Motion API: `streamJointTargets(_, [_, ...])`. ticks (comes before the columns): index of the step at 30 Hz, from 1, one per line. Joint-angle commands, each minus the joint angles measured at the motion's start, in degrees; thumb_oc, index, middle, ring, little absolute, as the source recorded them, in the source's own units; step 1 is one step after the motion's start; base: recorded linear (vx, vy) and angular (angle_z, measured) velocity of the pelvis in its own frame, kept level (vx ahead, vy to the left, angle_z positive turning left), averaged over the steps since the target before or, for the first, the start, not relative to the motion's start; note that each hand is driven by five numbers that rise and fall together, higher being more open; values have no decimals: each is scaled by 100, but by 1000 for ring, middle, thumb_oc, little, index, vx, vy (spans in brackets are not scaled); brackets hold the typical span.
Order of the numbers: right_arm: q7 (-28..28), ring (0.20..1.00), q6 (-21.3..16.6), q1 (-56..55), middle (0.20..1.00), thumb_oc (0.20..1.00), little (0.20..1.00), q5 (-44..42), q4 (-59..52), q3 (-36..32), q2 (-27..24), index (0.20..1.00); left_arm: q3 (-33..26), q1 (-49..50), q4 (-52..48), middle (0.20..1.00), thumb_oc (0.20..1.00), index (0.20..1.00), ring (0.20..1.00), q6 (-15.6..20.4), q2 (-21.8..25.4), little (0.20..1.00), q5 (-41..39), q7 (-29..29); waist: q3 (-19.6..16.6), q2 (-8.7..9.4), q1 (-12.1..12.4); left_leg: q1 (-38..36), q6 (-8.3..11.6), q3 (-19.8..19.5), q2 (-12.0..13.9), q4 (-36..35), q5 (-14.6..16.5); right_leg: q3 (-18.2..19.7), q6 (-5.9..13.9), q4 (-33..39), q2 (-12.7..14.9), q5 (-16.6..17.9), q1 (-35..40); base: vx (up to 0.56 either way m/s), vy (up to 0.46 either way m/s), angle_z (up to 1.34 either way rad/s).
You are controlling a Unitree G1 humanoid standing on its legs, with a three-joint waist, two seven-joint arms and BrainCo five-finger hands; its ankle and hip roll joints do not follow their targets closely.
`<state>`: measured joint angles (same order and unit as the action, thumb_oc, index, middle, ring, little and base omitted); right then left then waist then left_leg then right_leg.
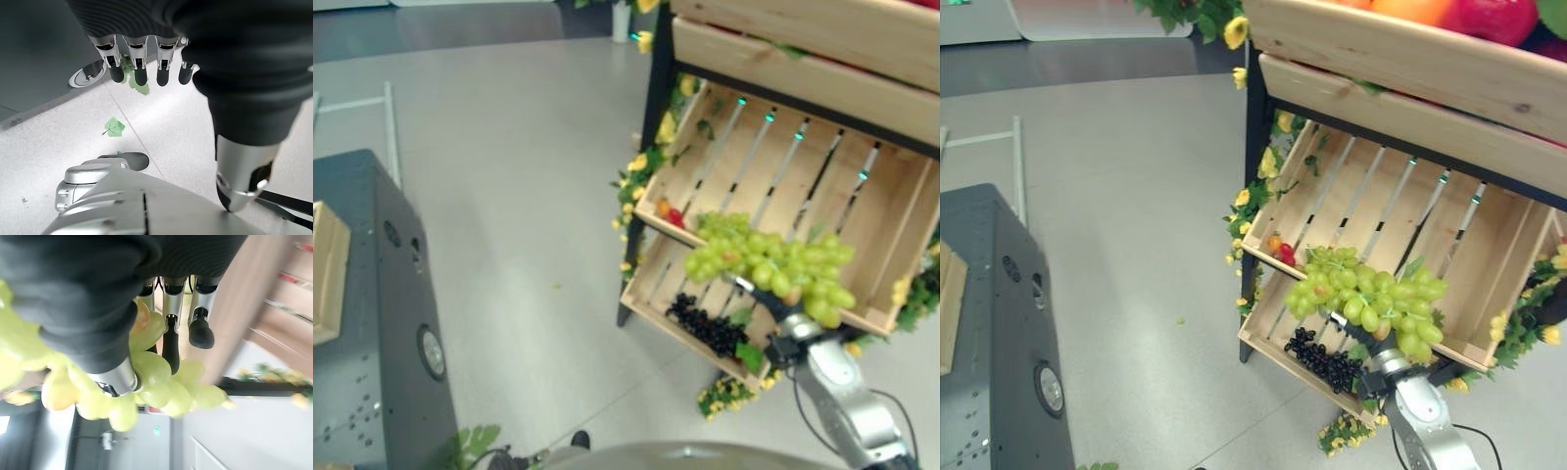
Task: Pick up the fruits from the basket on one side to the basket on the other side
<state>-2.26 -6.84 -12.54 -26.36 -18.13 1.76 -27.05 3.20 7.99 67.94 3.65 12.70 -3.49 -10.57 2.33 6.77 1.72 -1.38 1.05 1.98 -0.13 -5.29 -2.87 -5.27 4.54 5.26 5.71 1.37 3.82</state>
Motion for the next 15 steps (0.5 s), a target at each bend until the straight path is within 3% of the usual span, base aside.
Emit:
streamJointTargets(1, [37,200,-645,726,200,200,200,25,-509,-727,-399,200,69,-347,565,1000,1000,1000,1000,44,-200,1000,77,66,-191,-178,32,-139,117,-150,328,47,471,-31,348,-68,19,-267,89,0,0,-7])
streamJointTargets(15, [-583,200,-506,90,200,200,200,-401,-1291,-146,-342,200,30,-459,496,1000,1000,1000,1000,58,-163,1000,139,47,-301,-102,-142,-267,116,10,346,80,538,108,361,-146,38,-292,116,-11,12,-6])
